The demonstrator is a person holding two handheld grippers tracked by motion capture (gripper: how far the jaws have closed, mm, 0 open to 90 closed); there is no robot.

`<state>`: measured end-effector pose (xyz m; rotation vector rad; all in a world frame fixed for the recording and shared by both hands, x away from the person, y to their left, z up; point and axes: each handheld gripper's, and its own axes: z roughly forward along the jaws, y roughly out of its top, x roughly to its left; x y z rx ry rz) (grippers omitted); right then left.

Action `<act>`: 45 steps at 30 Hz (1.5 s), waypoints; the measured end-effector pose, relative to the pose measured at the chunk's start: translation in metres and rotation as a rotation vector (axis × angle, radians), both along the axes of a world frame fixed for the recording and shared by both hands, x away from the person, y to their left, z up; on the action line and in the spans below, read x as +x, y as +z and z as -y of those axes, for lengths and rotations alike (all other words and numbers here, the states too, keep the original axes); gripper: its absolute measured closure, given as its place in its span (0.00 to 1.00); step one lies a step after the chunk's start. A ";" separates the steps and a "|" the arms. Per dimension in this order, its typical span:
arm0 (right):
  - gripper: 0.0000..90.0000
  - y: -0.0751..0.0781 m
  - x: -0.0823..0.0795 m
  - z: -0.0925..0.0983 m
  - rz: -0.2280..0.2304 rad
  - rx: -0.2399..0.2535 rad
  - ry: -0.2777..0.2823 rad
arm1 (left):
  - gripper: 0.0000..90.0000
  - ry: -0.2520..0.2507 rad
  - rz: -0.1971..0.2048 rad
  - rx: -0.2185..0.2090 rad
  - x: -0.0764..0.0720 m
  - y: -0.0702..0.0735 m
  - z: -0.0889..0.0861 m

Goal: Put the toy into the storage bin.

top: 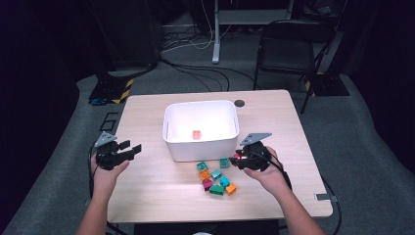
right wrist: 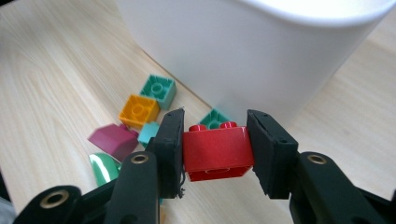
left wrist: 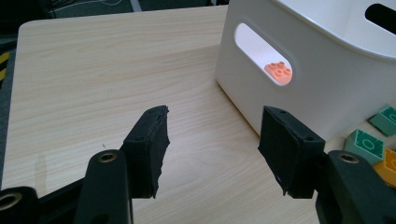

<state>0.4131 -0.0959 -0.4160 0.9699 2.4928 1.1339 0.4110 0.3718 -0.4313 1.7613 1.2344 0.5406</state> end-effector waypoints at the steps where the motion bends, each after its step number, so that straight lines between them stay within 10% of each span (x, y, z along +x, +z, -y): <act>1: 0.64 0.005 0.001 0.000 0.004 -0.001 0.005 | 0.46 0.003 0.002 -0.003 0.000 0.000 0.000; 11: 0.64 0.075 0.023 -0.015 0.058 0.058 0.056 | 0.46 0.012 0.005 0.001 -0.007 0.000 -0.002; 18: 0.64 0.091 0.050 -0.034 0.070 0.069 0.059 | 0.47 0.016 0.000 0.001 -0.009 0.001 -0.006; 45: 0.64 0.071 0.114 -0.101 0.061 0.029 0.049 | 0.47 0.022 0.008 -0.007 -0.011 0.003 -0.011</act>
